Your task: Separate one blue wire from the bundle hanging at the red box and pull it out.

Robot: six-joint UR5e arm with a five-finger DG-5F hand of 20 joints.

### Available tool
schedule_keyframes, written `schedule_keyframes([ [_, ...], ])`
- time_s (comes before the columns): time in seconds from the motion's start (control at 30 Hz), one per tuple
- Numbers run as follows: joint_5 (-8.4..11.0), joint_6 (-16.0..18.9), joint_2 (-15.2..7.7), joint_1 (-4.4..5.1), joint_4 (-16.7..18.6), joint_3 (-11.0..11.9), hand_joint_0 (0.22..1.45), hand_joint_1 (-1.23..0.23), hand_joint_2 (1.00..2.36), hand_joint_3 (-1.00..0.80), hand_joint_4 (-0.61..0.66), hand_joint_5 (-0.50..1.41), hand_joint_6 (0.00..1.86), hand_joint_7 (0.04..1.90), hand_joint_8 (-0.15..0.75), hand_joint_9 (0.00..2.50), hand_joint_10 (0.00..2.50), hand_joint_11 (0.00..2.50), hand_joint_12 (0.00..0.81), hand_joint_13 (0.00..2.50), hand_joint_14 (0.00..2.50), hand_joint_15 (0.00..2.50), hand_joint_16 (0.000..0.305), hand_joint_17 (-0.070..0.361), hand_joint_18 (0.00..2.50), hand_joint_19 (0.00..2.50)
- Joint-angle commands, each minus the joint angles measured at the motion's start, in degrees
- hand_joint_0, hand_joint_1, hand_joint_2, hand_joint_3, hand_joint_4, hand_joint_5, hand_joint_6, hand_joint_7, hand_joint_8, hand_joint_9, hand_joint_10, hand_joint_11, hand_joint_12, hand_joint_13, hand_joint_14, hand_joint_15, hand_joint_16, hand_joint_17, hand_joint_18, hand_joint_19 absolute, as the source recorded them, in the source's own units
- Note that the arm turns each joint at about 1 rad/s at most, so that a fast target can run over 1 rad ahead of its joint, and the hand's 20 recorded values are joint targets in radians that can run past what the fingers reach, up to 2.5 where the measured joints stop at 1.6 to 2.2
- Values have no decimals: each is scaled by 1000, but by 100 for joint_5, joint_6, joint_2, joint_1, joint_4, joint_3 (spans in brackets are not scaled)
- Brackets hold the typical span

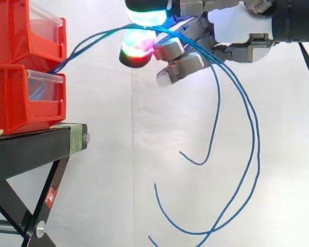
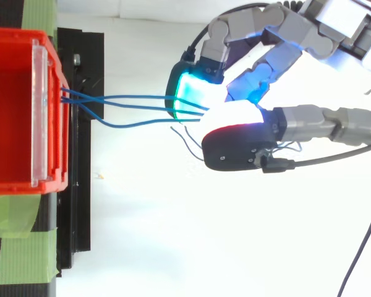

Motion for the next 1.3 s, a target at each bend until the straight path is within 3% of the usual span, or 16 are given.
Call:
schedule_keyframes([
  [0.0,0,0,-3,-1,44,0,639,-600,1023,-193,211,-194,779,1034,320,1189,0,1796,325,1368,2,1656,48,108,592,659],
  [0.8,18,0,-3,-1,62,0,680,-774,1028,-121,212,-195,750,1075,303,1108,2,1768,337,1328,4,1655,47,106,561,646],
  [1.27,26,0,-3,-1,62,0,691,-884,1025,-173,202,-218,739,1101,293,987,2,1769,339,1238,4,1653,48,109,523,617],
])
